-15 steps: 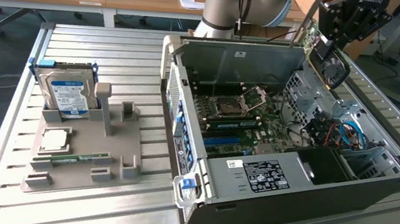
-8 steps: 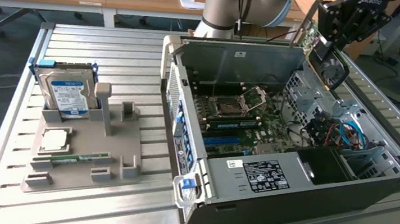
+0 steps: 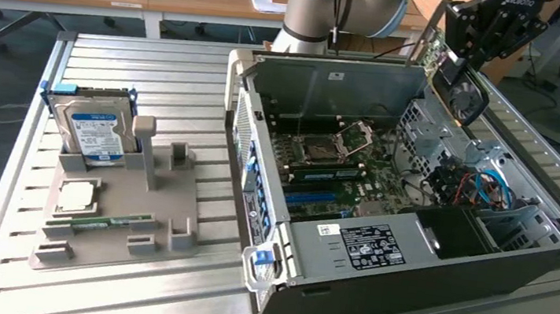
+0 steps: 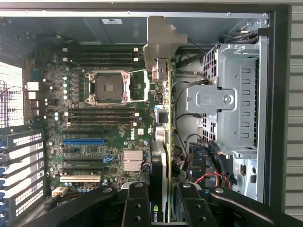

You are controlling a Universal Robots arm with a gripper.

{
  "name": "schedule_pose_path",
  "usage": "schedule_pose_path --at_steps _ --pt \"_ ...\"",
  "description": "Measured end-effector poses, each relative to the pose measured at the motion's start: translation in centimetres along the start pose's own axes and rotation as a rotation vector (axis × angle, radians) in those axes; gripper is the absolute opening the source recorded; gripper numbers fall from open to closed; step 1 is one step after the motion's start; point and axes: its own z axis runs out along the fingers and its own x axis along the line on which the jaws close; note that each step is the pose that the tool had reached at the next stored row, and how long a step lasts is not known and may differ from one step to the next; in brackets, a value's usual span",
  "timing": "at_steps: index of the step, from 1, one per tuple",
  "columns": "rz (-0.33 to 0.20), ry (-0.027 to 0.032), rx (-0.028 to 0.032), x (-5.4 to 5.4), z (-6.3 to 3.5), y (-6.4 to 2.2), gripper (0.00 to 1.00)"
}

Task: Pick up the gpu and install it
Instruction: 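Insert the gpu into the slot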

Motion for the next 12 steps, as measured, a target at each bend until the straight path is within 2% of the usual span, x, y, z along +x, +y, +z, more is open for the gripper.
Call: schedule_pose_path --at_steps 4,12 --pt "-0.016 0.0006 -0.0004 0.0 0.01 0.0 0.27" --pt "-0.151 0.0058 -0.0003 0.0 0.05 0.0 0.27"
